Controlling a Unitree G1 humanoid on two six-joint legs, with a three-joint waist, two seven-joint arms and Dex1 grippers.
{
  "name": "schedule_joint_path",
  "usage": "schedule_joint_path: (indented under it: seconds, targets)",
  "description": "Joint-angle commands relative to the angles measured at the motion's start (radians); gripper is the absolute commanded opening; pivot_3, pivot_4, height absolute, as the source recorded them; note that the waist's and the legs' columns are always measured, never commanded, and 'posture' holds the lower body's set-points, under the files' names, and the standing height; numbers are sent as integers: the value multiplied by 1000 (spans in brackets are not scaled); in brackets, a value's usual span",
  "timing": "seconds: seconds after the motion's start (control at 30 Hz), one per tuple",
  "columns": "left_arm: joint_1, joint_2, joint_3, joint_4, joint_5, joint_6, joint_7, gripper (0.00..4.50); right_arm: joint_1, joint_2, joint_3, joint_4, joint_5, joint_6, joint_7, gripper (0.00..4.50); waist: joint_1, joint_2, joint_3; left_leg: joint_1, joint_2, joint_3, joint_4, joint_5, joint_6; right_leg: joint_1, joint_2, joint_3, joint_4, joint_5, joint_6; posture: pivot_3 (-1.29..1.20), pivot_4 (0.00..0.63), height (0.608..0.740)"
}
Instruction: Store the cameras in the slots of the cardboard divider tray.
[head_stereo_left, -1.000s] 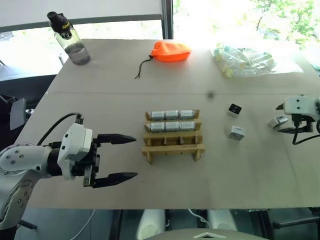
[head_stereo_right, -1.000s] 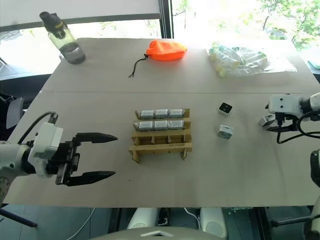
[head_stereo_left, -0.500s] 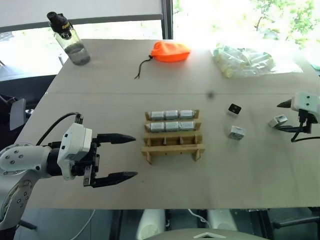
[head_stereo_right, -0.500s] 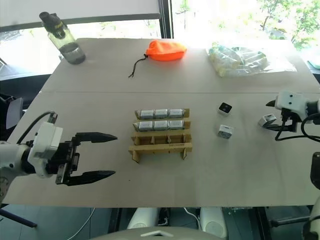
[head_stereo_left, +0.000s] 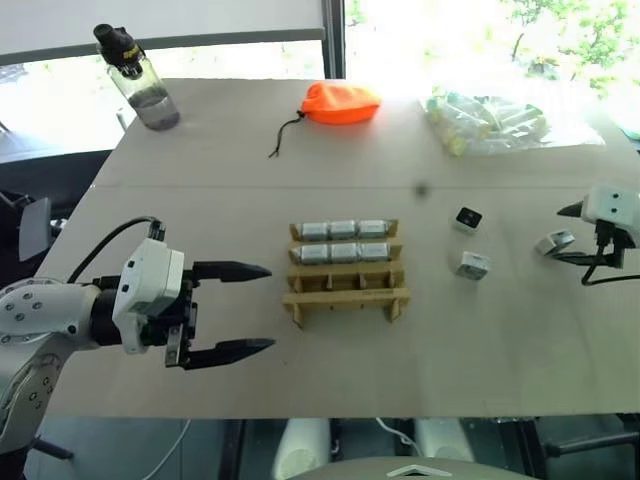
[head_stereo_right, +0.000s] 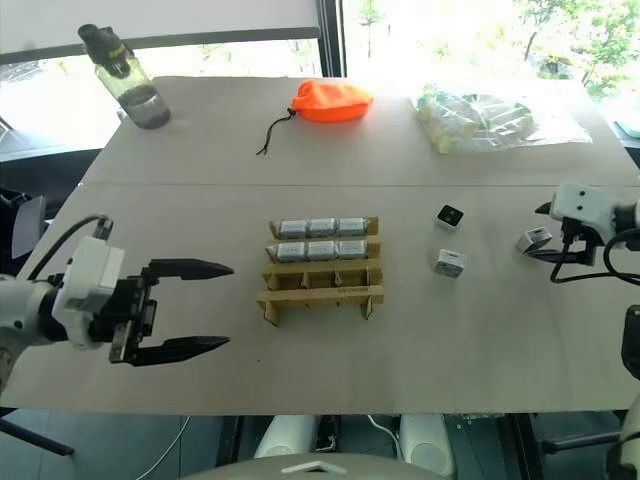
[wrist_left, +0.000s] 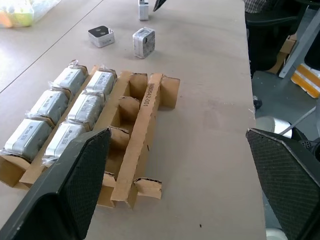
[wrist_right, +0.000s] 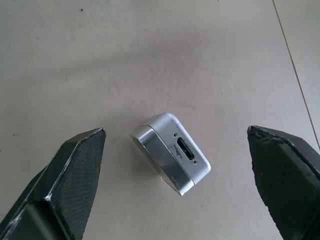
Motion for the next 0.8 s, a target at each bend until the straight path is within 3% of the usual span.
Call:
schedule_joint_path:
  seconds: [0.03, 0.47, 0.5, 0.57, 0.67, 0.8]
  targets:
    - [7, 6, 54, -40, -28, 10, 4, 4477, -2, -9, -4, -2, -4, 11, -7, 4500, 0, 0, 0, 0, 0, 0, 0, 0, 0, 0, 0, 0, 0, 0, 0, 0, 150, 726]
    - [29, 12, 103, -63, -36, 45, -1, 4477, 12, 1, 1, 3, -31, 35, -25, 4500, 0, 0, 0, 0, 0, 0, 0, 0, 0, 0, 0, 0, 0, 0, 0, 0, 150, 726]
    - [28, 14, 104, -63, -35, 47, -2, 4500, 13, 2, 2, 2, -31, 34, -25, 4106, -1, 0, 0, 0, 0, 0, 0, 0, 0, 0, 0, 0, 0, 0, 0, 0, 150, 726]
    - [29, 19, 108, -62, -31, 50, -7, 4500, 13, 4, 1, 1, -29, 29, -22, 3911, 0, 0, 0, 0, 0, 0, 0, 0, 0, 0, 0, 0, 0, 0, 0, 0, 150, 726]
    - [28, 22, 111, -60, -28, 53, -12, 4500, 13, 5, 1, 1, -30, 29, -19, 2816, 0, 0, 0, 0, 0, 0, 0, 0, 0, 0, 0, 0, 0, 0, 0, 0, 150, 726]
    - [15, 24, 109, -60, -38, 60, -8, 4500, 14, 4, -1, 1, -27, 33, -16, 879, -1, -1, 0, 1, 0, 0, 0, 0, 0, 1, 0, 0, 0, 0, 0, 0, 150, 726]
